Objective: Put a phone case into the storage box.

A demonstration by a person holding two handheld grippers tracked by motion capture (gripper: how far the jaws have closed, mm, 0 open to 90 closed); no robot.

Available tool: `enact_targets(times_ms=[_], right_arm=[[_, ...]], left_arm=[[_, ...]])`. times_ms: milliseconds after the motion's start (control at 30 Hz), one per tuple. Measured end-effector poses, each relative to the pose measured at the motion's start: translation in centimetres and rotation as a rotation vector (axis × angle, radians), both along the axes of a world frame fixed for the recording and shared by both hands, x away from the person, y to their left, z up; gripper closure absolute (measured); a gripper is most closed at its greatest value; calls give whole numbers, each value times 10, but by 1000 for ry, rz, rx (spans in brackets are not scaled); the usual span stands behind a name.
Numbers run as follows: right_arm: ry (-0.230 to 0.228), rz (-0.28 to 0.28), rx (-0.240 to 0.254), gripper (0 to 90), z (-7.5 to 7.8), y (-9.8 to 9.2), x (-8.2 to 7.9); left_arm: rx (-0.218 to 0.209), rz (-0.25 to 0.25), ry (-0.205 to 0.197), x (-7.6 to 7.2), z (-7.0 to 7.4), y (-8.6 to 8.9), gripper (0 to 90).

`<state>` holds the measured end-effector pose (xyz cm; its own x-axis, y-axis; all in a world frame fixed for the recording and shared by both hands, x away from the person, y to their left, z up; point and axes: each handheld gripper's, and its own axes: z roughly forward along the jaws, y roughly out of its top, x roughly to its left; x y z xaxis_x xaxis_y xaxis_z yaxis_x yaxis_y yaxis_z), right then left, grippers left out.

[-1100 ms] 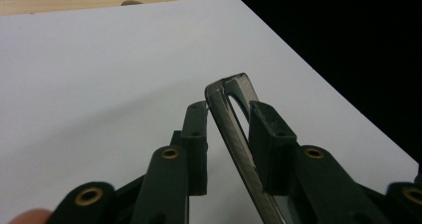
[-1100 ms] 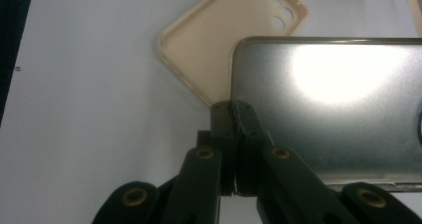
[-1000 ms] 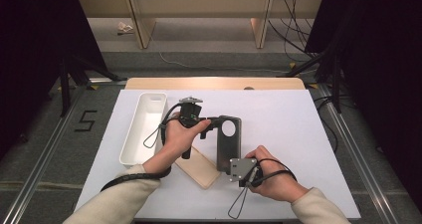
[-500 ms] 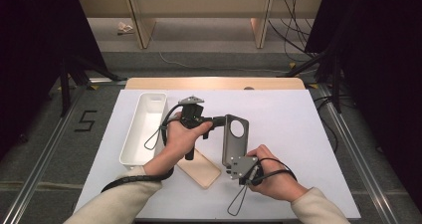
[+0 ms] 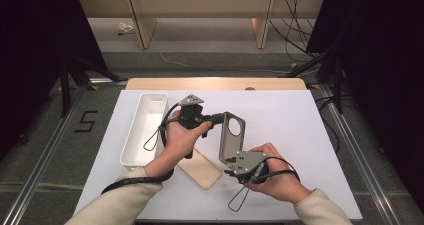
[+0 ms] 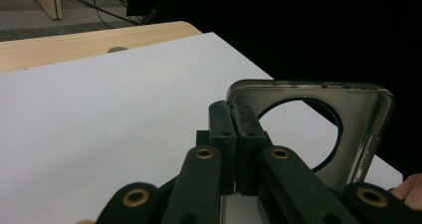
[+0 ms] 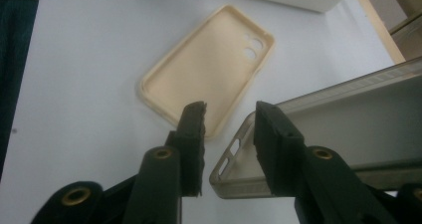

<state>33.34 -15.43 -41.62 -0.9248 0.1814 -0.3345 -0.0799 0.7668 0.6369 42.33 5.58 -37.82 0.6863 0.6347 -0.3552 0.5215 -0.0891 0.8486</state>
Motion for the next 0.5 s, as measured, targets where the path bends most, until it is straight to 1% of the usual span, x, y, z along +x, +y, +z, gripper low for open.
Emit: enact_targets(times_ms=[33,67,100,167,200,233,267,300,333,367,400,433,467,500], right_arm=[[1,-11,24,628,1,-1,0],[1,-11,24,628,1,-1,0],[2,-14,49,619,3,-2,0],[5,-17,59,613,4,-3,0],[3,-25,90,599,6,-3,-1],[3,-25,90,599,6,-3,-1],[8,-31,117,585,9,-4,-1],[8,-31,117,585,9,-4,-1],[9,-33,127,578,9,-4,-1],[17,-37,153,560,11,-5,-1],[17,-37,153,560,11,-5,-1],[31,-40,176,543,12,-6,-1],[31,-40,176,543,12,-6,-1],[36,-40,195,531,12,-7,-1]], left_arm=[[4,7,-3,0,0,0,883],[8,14,-8,0,0,1,883],[6,29,-9,0,0,2,884],[9,36,-10,0,0,3,885],[17,45,-15,1,-1,3,885],[17,45,-15,1,-1,3,886],[22,50,-17,1,-1,4,886],[21,54,-19,1,-1,4,886],[22,59,-19,2,-1,5,886],[27,67,-23,2,0,5,886],[27,67,-23,2,0,5,887],[30,76,-27,2,1,6,887],[30,76,-27,2,1,6,887],[33,79,-31,2,1,7,887]])
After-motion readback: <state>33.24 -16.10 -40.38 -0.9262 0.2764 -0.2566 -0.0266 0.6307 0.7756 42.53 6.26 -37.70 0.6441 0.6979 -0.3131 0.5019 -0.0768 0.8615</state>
